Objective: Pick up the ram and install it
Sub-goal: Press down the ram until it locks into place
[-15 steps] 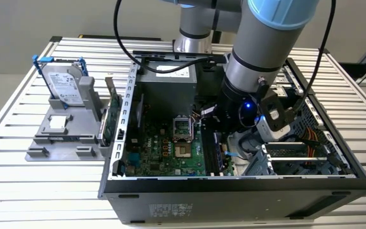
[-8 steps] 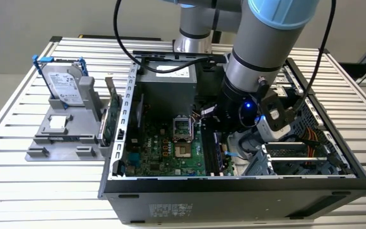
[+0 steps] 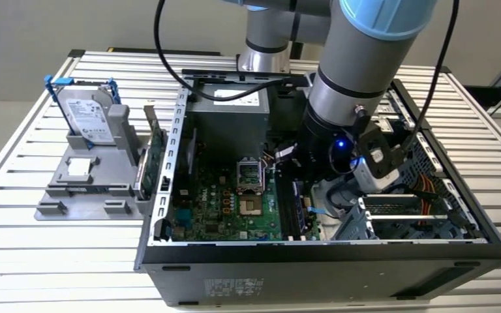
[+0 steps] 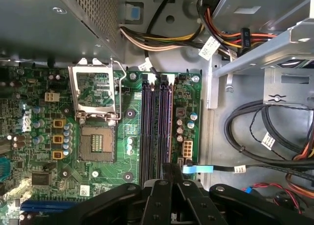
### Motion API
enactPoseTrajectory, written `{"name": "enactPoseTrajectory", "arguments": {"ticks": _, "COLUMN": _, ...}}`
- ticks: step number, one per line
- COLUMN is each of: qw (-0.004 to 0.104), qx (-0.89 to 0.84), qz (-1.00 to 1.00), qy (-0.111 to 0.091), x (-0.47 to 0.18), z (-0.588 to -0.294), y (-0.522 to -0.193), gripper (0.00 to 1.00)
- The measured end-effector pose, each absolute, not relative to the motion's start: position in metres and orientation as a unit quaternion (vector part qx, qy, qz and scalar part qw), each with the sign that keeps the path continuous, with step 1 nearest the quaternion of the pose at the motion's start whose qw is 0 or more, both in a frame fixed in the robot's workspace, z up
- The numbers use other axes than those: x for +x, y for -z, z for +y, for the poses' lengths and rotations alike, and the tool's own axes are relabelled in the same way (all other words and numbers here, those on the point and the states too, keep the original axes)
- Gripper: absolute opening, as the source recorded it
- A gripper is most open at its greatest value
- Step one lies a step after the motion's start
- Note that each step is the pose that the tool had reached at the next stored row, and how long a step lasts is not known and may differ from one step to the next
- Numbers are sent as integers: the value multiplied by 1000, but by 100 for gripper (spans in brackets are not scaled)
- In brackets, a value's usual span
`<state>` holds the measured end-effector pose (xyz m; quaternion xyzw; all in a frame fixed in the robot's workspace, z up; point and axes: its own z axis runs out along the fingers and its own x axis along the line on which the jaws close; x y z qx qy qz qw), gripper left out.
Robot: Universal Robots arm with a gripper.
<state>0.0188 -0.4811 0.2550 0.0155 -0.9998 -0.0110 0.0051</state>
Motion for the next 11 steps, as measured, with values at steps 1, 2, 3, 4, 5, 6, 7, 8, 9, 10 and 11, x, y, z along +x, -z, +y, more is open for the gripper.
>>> {"name": "enactPoseTrajectory", "arguments": {"ticks": 1, "qw": 5, "qx": 18, "qz": -1000, "qy": 11, "x": 19, "z": -481, "y": -255, "gripper": 0}}
{"name": "enactPoseTrajectory", "arguments": {"ticks": 2, "qw": 5, "qx": 19, "qz": -1000, "qy": 11, "x": 19, "z": -481, "y": -255, "gripper": 0}}
{"name": "enactPoseTrajectory", "arguments": {"ticks": 3, "qw": 5, "qx": 22, "qz": -1000, "qy": 11, "x": 19, "z": -481, "y": -255, "gripper": 0}}
{"name": "enactPoseTrajectory", "arguments": {"ticks": 4, "qw": 5, "qx": 24, "qz": -1000, "qy": 11, "x": 19, "z": -481, "y": -255, "gripper": 0}}
{"name": "enactPoseTrajectory", "arguments": {"ticks": 5, "qw": 5, "qx": 26, "qz": -1000, "qy": 11, "x": 19, "z": -481, "y": -255, "gripper": 0}}
{"name": "enactPoseTrajectory", "arguments": {"ticks": 6, "qw": 5, "qx": 28, "qz": -1000, "qy": 11, "x": 19, "z": -481, "y": -255, "gripper": 0}}
{"name": "enactPoseTrajectory", "arguments": {"ticks": 7, "qw": 5, "qx": 30, "qz": -999, "qy": 11, "x": 19, "z": -481, "y": -255, "gripper": 0}}
{"name": "enactPoseTrajectory", "arguments": {"ticks": 8, "qw": 5, "qx": 32, "qz": -999, "qy": 11, "x": 19, "z": -481, "y": -255, "gripper": 0}}
{"name": "enactPoseTrajectory", "arguments": {"ticks": 9, "qw": 5, "qx": 34, "qz": -999, "qy": 11, "x": 19, "z": -481, "y": -255, "gripper": 0}}
{"name": "enactPoseTrajectory", "arguments": {"ticks": 10, "qw": 5, "qx": 36, "qz": -999, "qy": 11, "x": 19, "z": -481, "y": -255, "gripper": 0}}
{"name": "enactPoseTrajectory", "arguments": {"ticks": 11, "qw": 5, "qx": 39, "qz": -999, "qy": 11, "x": 19, "z": -481, "y": -255, "gripper": 0}}
